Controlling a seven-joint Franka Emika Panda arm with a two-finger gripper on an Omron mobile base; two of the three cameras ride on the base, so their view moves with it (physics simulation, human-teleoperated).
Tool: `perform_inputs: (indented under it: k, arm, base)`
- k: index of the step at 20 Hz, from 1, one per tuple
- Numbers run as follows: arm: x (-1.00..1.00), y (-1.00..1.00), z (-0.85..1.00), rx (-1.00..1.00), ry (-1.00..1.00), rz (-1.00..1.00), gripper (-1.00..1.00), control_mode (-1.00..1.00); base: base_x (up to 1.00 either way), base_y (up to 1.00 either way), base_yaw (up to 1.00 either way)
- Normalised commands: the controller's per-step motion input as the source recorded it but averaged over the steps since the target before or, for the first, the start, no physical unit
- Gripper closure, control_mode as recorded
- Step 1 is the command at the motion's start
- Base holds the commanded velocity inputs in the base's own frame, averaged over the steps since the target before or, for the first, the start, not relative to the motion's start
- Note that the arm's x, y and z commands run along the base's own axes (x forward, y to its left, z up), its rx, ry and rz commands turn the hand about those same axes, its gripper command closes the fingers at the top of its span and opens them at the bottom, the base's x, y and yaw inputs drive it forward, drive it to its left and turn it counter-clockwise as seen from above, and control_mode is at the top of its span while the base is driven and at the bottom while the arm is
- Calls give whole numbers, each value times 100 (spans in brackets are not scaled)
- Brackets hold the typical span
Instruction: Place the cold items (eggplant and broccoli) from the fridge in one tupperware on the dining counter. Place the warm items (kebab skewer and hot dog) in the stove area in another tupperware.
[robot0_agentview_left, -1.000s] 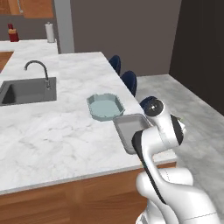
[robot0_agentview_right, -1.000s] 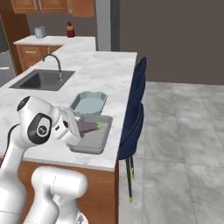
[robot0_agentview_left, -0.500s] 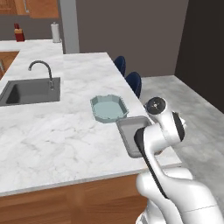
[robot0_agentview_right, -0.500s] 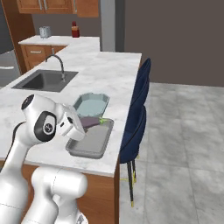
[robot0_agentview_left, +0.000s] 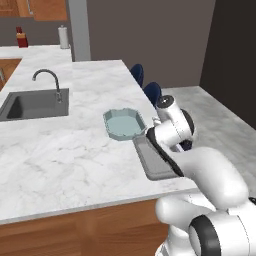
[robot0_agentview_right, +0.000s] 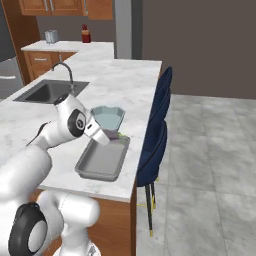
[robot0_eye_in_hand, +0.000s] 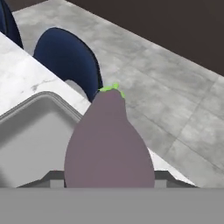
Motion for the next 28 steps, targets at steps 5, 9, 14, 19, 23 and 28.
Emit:
perform_inputs:
  k: [5,9,14,19,23,28]
  arm:
    - [54,29,-89,-1,2,1,100,-100]
    - [13,17,-96,0,0,6,100,-100]
    - [-8,1,-64,0,0,6,100,-100]
    - [2,0,-6,7,12,7,100,-100]
    - [33,-3,0,22,30,11,100,-100]
    - [92,0,-12,9,-4,7,100,-100]
  base:
    - [0,0,0]
    - [0,0,0]
    - [0,0,0]
    - [0,0,0]
    - [0,0,0]
    - [0,0,0]
